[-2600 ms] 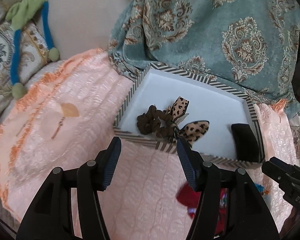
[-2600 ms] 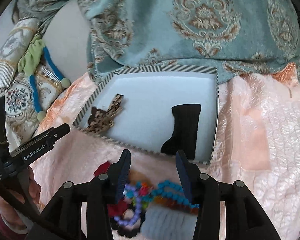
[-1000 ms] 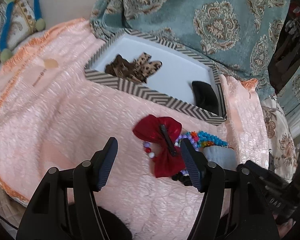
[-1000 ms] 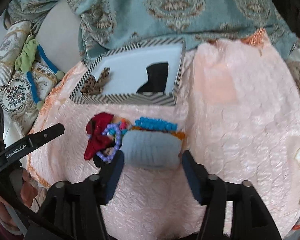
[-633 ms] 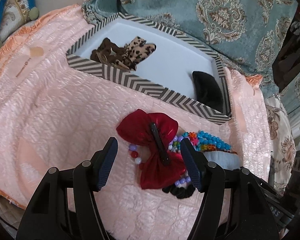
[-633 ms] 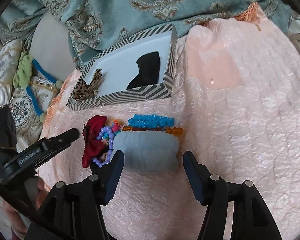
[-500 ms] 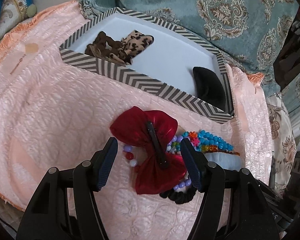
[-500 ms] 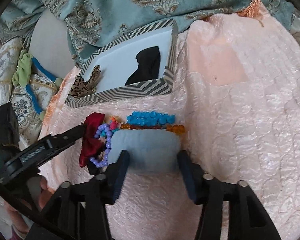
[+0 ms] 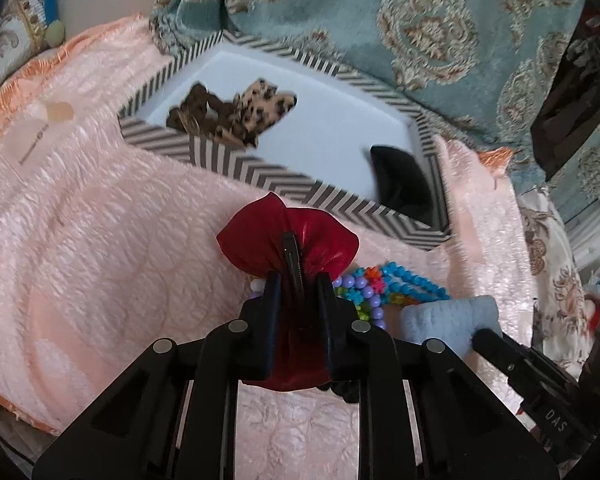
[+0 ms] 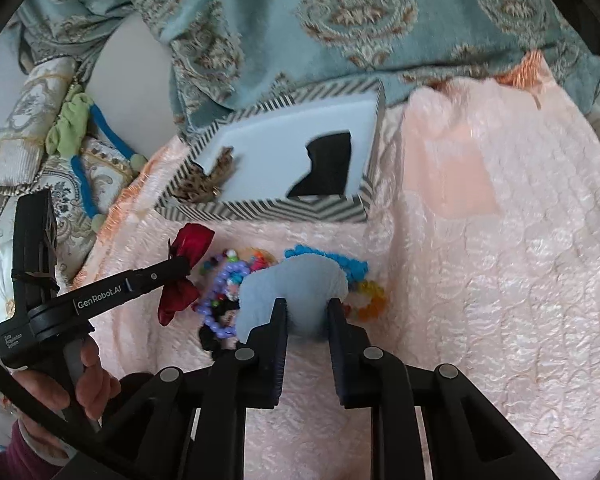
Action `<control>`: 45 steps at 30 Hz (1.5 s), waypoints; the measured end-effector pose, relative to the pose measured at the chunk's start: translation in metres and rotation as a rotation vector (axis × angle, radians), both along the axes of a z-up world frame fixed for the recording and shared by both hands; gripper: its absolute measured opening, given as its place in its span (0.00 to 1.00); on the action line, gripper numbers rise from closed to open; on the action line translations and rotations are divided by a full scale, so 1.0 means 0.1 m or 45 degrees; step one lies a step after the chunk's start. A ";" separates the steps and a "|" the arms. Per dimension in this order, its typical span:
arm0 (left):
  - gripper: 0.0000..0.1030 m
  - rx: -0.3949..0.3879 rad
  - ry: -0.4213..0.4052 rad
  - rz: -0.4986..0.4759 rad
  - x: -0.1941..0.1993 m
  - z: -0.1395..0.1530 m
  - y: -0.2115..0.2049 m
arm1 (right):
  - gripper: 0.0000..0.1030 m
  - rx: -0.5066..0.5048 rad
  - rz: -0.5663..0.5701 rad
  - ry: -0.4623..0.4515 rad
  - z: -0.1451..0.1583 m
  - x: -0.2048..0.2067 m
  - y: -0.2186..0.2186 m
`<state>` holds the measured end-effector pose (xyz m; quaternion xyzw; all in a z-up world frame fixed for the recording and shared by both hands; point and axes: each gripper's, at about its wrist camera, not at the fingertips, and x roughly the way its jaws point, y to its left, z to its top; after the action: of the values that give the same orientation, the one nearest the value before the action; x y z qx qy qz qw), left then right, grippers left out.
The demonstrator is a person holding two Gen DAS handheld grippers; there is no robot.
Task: Organize jewelry
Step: 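Carry the red bow clip and blue scrunchie into the tray and release both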
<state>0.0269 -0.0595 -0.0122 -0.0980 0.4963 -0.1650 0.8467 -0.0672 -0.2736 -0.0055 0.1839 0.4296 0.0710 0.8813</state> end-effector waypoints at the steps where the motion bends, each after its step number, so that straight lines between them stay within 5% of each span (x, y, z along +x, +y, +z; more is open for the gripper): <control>1: 0.16 0.003 -0.017 0.002 -0.02 0.06 0.03 | 0.18 0.005 -0.002 -0.017 0.05 -0.02 -0.01; 23: 0.16 0.210 -0.278 0.012 -0.01 0.64 -0.02 | 0.18 0.002 0.004 -0.134 0.54 0.21 0.08; 45: 0.16 0.219 -0.246 0.032 0.58 0.64 -0.05 | 0.18 -0.030 0.001 -0.128 0.56 0.79 -0.04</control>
<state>0.0846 -0.0647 0.0519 -0.0149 0.4236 -0.1201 0.8977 0.0120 -0.2777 0.0503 0.1695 0.3856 0.0756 0.9038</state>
